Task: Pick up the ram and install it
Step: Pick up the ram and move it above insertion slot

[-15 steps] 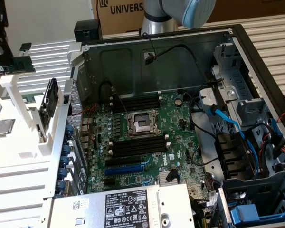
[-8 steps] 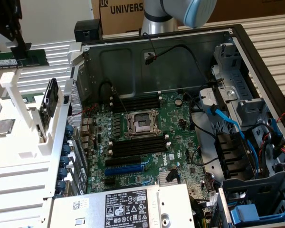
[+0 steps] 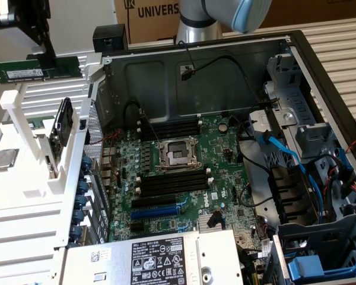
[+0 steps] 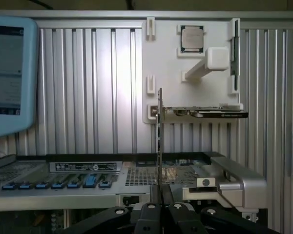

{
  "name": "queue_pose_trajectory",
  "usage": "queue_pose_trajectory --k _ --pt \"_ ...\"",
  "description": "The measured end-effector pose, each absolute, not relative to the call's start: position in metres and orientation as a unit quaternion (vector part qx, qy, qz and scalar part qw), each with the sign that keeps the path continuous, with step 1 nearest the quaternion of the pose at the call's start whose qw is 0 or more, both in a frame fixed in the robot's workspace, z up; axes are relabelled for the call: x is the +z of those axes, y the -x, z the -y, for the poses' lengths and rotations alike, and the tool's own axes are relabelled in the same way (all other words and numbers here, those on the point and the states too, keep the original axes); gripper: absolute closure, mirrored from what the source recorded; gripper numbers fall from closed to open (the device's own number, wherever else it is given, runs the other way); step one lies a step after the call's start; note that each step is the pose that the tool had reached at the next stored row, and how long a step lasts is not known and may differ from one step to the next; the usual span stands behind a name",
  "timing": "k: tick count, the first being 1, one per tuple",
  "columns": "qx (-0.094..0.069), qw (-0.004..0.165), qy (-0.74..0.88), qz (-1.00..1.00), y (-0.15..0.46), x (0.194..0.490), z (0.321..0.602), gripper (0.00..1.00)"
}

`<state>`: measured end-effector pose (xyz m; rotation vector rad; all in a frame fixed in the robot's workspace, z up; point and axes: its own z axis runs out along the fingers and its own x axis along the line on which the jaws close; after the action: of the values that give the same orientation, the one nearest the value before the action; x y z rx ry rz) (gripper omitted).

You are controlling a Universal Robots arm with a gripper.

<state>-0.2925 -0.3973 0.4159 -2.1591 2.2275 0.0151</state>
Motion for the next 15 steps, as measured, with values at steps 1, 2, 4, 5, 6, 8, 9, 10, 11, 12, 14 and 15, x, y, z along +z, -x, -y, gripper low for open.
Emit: queue_pose_trajectory --k 1,2,4,5,6,8,9,10,11,12,14,15 --pt "0.005 0.019 0.696 -0.718 0.288 0.416 0.397 0.88" --pt "0.005 0.019 0.696 -0.718 0.283 0.416 0.397 0.88" --pt "0.006 0.019 0.696 -0.718 0.274 0.416 0.398 0.88" --pt "0.006 0.018 0.696 -0.718 0.269 0.416 0.398 0.88" --pt "0.007 0.018 0.696 -0.718 0.265 0.416 0.398 0.88" --pt "0.007 0.017 0.696 -0.718 0.256 0.416 0.398 0.88" --pt "0.007 0.017 0.696 -0.718 0.247 0.416 0.398 0.88" --pt "0.008 0.017 0.696 -0.718 0.242 0.416 0.398 0.88" --pt "0.008 0.017 0.696 -0.718 0.233 0.416 0.398 0.88" --pt "0.008 0.017 0.696 -0.718 0.229 0.416 0.398 0.88" --pt "0.008 0.016 0.696 -0.718 0.220 0.416 0.398 0.88" --pt "0.008 0.016 0.696 -0.718 0.215 0.416 0.398 0.88"
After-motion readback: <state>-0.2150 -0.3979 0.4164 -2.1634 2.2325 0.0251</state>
